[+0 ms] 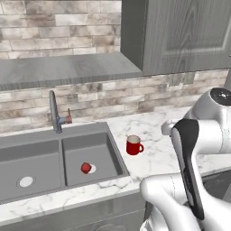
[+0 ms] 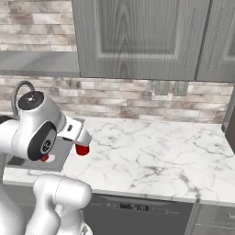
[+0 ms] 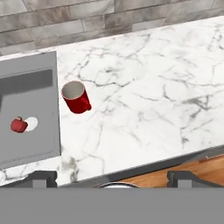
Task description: Clear the mugs and bowl far away from the sink.
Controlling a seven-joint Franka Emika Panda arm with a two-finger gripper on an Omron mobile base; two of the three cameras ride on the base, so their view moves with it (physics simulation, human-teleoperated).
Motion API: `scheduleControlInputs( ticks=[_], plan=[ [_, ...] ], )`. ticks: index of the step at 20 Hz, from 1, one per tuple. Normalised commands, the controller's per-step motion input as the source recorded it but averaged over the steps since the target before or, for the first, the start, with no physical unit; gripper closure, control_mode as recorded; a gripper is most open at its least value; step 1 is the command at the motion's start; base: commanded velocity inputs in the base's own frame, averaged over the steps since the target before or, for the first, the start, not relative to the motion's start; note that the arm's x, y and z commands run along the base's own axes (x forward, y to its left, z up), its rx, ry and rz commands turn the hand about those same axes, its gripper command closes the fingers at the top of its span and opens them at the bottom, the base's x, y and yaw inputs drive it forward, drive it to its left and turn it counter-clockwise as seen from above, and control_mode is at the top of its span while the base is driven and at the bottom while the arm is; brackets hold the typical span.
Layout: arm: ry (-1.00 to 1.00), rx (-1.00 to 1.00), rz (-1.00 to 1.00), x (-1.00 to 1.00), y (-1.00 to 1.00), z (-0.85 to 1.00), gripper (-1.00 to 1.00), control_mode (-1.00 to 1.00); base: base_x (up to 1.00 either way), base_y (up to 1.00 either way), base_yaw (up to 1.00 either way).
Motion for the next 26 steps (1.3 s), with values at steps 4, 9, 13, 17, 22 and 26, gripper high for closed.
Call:
scheduleControlInputs(
  ticks=[4, 9, 13, 17, 22, 26],
  plan=[
    [0.0, -0.05, 0.05, 0.01, 0.0, -0.43, -1.0, -1.0, 0.0, 0.0, 0.0],
    [0.02, -0.04, 0.06, 0.18, 0.0, -0.46, -1.0, -1.0, 0.0, 0.0, 0.0],
    [0.06, 0.0, 0.08, 0.32, -0.12, -0.45, -1.0, -1.0, 0.0, 0.0, 0.0],
    [0.0, -0.1, 0.09, 0.0, -0.04, -0.5, -1.0, -1.0, 0.0, 0.0, 0.0],
    [0.0, -0.1, 0.11, 0.04, 0.0, -0.42, -1.0, -1.0, 0.0, 0.0, 0.0],
    [0.01, -0.05, 0.1, 0.17, 0.0, -0.25, -1.0, -1.0, 0.0, 0.0, 0.0]
  ],
)
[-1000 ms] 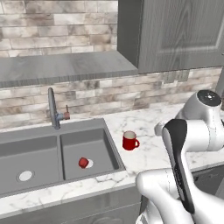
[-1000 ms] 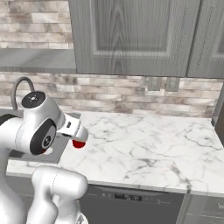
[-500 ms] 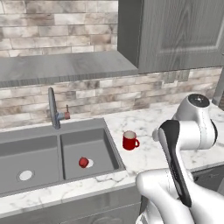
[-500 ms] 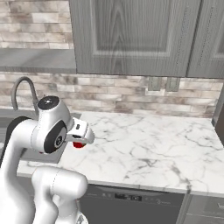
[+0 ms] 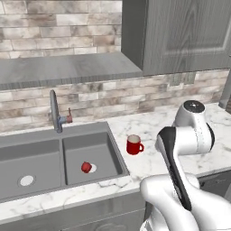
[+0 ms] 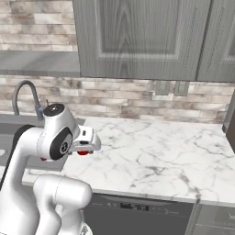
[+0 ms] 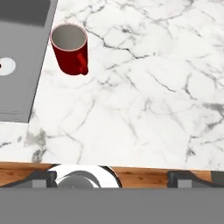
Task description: Clear the mugs and bowl far away from the sink.
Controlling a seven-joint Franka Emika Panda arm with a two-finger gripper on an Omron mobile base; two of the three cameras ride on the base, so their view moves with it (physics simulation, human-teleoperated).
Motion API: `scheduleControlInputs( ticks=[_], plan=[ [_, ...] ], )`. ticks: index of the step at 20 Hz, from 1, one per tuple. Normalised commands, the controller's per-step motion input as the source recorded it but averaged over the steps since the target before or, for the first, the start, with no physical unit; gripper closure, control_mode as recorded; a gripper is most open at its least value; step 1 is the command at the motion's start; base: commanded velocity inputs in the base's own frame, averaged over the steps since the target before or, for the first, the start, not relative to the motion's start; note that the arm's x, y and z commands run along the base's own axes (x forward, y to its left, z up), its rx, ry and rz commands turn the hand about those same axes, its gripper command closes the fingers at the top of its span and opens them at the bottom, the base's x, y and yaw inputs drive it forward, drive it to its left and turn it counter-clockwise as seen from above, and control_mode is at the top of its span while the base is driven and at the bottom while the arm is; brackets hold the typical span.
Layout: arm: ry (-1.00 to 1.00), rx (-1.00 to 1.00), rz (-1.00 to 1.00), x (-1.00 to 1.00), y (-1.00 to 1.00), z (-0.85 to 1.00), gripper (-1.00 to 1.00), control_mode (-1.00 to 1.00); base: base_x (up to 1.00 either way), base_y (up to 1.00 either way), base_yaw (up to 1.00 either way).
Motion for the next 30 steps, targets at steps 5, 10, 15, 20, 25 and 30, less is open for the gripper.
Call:
scheduleControlInputs(
  ticks=[5, 10, 15, 20, 25, 30],
  plan=[
    [0.12, 0.0, 0.15, 0.11, 0.0, -0.22, -1.0, -1.0, 0.0, 0.0, 0.0],
    [0.07, 0.01, 0.14, 0.34, 0.0, -0.23, -1.0, -1.0, 0.0, 0.0, 0.0],
    [0.1, 0.02, 0.06, 0.51, 0.0, -0.09, -1.0, -1.0, 0.0, 0.0, 0.0],
    [0.0, 0.0, 0.0, 0.43, 0.03, -0.02, -1.0, -1.0, 0.0, 0.0, 0.0],
    [0.04, 0.01, 0.03, 0.31, 0.09, 0.0, -1.0, -1.0, 0.0, 0.0, 0.0],
    [0.06, 0.06, 0.09, 0.13, 0.04, -0.06, -1.0, -1.0, 0.0, 0.0, 0.0]
  ],
)
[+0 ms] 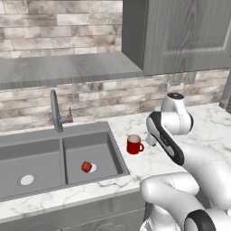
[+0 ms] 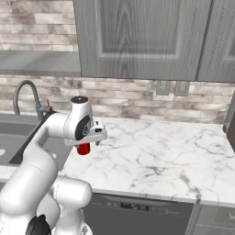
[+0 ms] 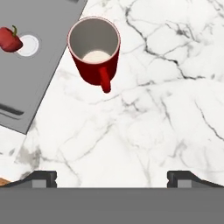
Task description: Clear the mugs and bowl far away from the sink.
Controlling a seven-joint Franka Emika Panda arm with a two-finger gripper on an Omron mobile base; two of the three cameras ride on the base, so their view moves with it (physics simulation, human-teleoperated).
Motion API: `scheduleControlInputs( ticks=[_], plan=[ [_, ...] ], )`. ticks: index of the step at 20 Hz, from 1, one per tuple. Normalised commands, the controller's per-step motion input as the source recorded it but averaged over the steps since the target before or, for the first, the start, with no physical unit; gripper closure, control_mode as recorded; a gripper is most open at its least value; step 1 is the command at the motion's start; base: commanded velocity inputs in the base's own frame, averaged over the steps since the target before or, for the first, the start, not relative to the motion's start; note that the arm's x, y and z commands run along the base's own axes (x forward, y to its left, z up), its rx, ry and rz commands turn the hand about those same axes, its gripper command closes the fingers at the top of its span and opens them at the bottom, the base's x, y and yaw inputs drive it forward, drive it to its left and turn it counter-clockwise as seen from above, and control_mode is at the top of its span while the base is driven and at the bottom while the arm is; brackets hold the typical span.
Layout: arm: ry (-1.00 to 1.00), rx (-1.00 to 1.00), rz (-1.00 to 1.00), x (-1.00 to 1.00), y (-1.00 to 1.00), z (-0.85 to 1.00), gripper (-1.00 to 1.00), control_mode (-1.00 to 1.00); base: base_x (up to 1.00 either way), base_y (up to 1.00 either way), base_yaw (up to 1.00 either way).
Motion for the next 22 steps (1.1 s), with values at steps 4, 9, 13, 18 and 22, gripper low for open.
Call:
scheduleControlInputs(
  ticks=[4, 9, 13, 18, 22],
  plan=[
    [0.02, 0.01, 0.1, 0.22, 0.05, -0.06, -1.0, -1.0, 0.0, 0.0, 0.0],
    [0.0, 0.0, 0.12, 0.12, 0.15, -0.04, -1.0, -1.0, 0.0, 0.0, 0.0],
    [0.01, 0.0, 0.04, 0.0, 0.16, -0.1, -1.0, -1.0, 0.0, 0.0, 0.0],
    [0.01, 0.0, 0.0, 0.0, 0.16, -0.21, -1.0, -1.0, 0.0, 0.0, 0.0],
    [0.0, 0.0, 0.0, 0.21, 0.17, -0.14, -1.0, -1.0, 0.0, 0.0, 0.0]
  ],
)
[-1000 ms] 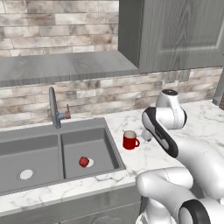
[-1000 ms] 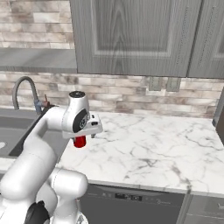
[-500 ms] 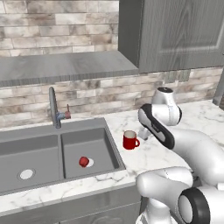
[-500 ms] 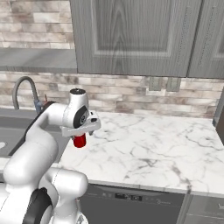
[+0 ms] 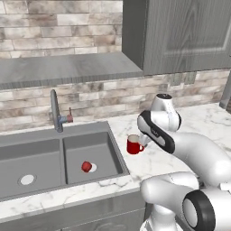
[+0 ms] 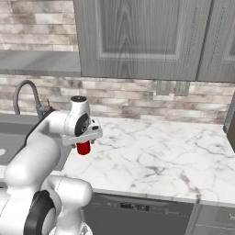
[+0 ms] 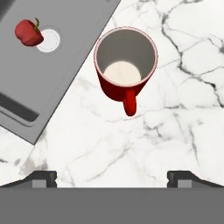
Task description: Clear the mugs and bowl far away from the sink.
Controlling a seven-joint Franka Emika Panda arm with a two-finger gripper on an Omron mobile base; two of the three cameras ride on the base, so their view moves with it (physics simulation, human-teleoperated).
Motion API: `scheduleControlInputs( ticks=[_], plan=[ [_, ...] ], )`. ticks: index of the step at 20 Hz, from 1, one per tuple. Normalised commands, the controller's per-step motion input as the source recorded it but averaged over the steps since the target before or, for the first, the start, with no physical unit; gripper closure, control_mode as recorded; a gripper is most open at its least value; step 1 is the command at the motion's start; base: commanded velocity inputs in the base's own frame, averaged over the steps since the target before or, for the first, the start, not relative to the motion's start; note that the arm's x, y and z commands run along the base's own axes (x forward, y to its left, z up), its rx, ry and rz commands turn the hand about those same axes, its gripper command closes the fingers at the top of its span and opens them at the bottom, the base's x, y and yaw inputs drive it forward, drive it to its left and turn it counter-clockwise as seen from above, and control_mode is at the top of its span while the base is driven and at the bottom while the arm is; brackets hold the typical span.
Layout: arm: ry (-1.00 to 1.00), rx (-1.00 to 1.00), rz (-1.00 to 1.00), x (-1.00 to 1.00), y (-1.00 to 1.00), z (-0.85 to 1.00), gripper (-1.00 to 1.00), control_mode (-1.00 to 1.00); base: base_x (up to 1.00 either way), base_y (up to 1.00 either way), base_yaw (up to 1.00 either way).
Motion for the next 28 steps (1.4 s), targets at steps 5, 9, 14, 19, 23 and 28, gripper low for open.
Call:
scheduleControlInputs(
  ticks=[5, 9, 14, 19, 23, 28],
  plan=[
    [0.0, 0.0, 0.0, 0.14, 0.11, -0.1, -1.0, -1.0, 0.0, 0.0, 0.0],
    [0.0, 0.0, 0.0, 0.12, 0.04, -0.11, -1.0, -1.0, 0.0, 0.0, 0.0],
    [0.0, 0.0, 0.0, 0.11, 0.0, -0.18, -1.0, -1.0, 0.0, 0.0, 0.0],
    [0.0, 0.0, 0.0, 0.09, 0.0, -0.23, -1.0, -1.0, 0.0, 0.0, 0.0],
    [0.0, 0.0, 0.0, 0.13, 0.0, -0.22, -1.0, -1.0, 0.0, 0.0, 0.0],
    [0.0, 0.0, 0.0, 0.21, 0.0, -0.25, -1.0, -1.0, 0.0, 0.0, 0.0]
  ],
)
